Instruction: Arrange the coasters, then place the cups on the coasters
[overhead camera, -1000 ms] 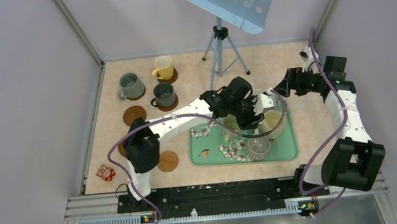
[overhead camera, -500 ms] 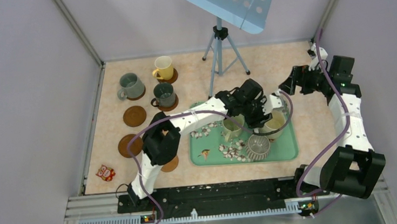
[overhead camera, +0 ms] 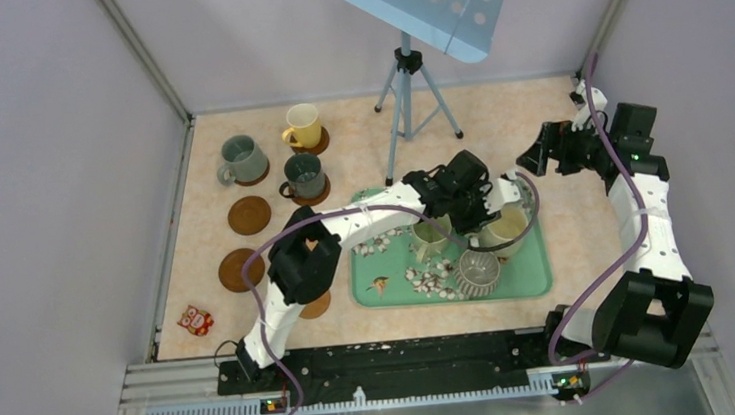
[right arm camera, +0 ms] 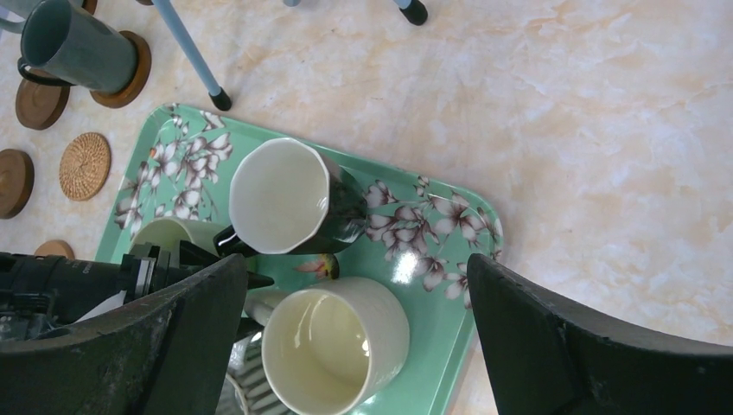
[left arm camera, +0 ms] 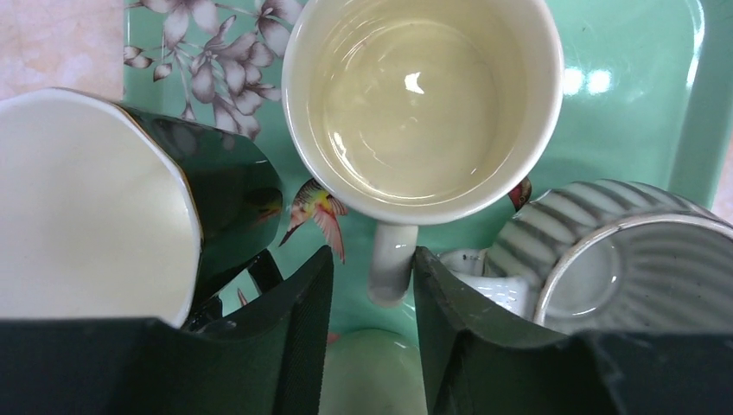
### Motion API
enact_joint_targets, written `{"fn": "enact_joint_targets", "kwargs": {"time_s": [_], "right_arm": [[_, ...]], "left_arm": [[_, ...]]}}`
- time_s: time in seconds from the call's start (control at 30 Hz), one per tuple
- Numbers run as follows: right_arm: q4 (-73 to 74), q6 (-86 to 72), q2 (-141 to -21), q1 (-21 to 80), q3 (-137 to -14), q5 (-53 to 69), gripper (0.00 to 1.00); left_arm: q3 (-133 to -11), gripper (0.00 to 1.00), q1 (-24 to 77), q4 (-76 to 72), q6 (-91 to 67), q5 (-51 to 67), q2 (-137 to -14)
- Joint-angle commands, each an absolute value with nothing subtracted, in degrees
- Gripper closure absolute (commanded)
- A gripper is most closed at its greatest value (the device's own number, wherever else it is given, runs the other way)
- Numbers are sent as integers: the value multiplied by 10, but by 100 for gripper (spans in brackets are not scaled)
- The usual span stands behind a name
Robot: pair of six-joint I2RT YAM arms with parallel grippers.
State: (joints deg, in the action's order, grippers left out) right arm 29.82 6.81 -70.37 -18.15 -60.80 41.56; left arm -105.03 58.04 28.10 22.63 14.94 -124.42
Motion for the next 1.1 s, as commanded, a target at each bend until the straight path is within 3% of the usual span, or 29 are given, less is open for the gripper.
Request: {"fn": "enact_joint_targets", "kwargs": {"time_s": [0.0, 0.2, 0.43, 0.63, 1.07], "right_arm": [[287, 65, -686, -185, -619, 417, 4], [288, 66, -686, -185, -620, 417, 4], [289, 67, -688, -185, -619, 421, 4], [290, 67, -689, -185, -620, 424, 4], [291, 68, -689, -185, -619, 427, 4]], "left_arm": [[-1074, 57, 578, 266, 230, 134, -1252], [-1078, 59, 577, 275, 236, 139, -1258], [-1055, 74, 574, 282, 241, 143, -1231], [-1031, 81, 573, 287, 248, 143, -1206], [-980, 88, 561, 311, 266, 132, -1156]]}}
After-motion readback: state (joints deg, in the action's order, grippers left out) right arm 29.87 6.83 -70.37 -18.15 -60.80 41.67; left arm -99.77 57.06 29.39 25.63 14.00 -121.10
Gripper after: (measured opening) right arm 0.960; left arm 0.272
